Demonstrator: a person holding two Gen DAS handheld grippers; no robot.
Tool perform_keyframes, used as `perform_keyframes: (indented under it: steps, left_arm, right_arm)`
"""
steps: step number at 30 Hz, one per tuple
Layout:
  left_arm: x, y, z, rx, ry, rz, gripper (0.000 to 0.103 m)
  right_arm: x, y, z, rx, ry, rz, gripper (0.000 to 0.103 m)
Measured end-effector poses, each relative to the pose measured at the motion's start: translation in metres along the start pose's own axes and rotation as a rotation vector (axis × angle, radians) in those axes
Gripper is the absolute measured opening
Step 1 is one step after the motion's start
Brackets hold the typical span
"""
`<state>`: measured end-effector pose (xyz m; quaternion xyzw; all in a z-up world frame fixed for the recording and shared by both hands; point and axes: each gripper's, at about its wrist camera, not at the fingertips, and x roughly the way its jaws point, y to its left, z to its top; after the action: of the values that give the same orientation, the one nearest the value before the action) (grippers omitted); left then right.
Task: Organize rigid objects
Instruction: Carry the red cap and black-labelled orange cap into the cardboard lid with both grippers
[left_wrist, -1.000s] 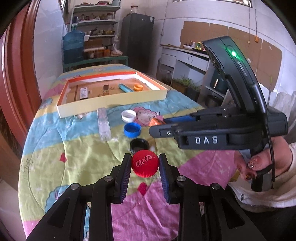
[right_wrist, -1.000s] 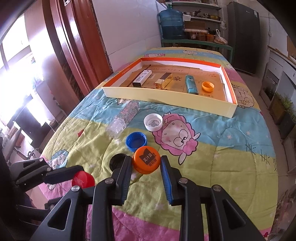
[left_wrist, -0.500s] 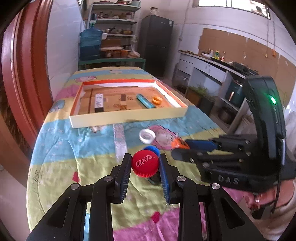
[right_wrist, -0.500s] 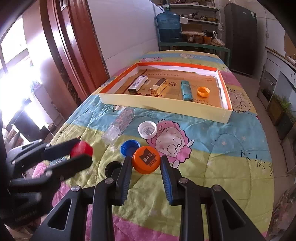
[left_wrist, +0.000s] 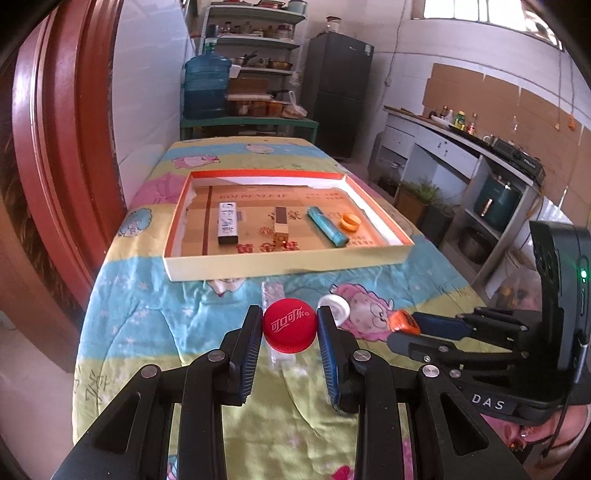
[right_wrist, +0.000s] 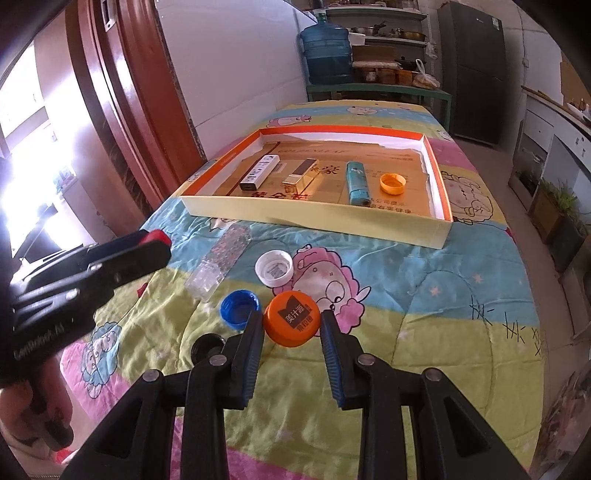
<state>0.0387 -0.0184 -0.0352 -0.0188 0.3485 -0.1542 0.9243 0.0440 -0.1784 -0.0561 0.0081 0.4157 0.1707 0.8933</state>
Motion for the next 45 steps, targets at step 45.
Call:
perform_keyframes:
  steps: [45]
  left_arm:
    - [0.091, 0.032, 0.077, -0.054, 0.026, -0.018, 0.031]
  right_arm:
    - [0.053, -0.017, 0.084, -0.024, -0.021, 0.002, 0.032]
